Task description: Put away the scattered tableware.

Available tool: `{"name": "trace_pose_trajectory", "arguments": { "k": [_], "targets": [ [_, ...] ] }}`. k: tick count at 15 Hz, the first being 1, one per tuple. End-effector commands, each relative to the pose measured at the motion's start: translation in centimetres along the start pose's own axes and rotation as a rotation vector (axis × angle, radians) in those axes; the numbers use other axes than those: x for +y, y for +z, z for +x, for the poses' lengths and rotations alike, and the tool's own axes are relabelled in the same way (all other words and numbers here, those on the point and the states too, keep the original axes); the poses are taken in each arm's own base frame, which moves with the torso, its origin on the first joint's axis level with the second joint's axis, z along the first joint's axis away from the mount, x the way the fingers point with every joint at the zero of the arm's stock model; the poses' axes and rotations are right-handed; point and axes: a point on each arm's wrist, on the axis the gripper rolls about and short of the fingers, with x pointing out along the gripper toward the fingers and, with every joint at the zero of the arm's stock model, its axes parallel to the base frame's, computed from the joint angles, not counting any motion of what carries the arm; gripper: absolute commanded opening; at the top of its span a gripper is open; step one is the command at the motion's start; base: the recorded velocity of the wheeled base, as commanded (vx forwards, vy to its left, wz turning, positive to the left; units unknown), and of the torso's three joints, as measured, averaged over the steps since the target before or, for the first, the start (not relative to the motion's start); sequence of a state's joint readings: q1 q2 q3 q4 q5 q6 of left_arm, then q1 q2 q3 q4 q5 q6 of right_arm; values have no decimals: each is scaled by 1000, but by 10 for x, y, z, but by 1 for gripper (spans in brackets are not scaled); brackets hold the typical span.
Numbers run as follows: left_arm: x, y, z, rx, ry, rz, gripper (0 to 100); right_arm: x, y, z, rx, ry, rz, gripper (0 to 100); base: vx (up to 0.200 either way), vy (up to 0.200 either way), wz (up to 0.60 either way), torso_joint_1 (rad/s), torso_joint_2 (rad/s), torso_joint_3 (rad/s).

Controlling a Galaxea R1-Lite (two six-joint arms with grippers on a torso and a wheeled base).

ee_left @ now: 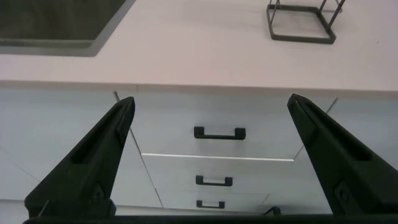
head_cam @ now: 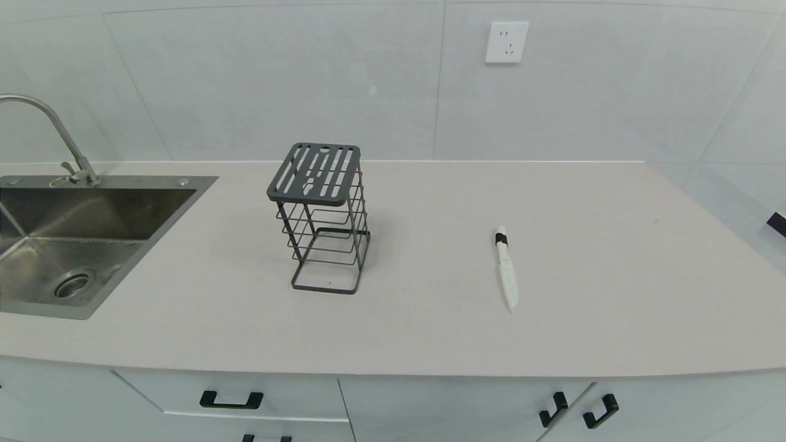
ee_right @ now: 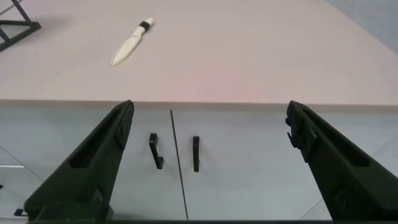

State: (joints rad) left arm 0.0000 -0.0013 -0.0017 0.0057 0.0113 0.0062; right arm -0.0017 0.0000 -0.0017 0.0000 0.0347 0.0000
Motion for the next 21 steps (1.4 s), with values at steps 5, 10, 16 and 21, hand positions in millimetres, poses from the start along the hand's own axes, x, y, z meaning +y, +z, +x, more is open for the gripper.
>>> {"name": "trace_pose_trajectory", "arguments": {
  "k": [5,10,16,21],
  "targets": [
    [0,0,0,0,1,0,100,0,0,0,2,1,0,100,0,0,0,302,-582,-286],
    [0,0,0,0,1,0,100,0,0,0,0,1,0,100,0,0,0,163,-315,-148],
    [0,0,0,0,3,1,100,0,0,0,2,1,0,100,0,0,0,0,0,0],
    [0,0,0,0,1,2,100,0,0,0,0,1,0,100,0,0,0,225,-10,206]
  ]
}}
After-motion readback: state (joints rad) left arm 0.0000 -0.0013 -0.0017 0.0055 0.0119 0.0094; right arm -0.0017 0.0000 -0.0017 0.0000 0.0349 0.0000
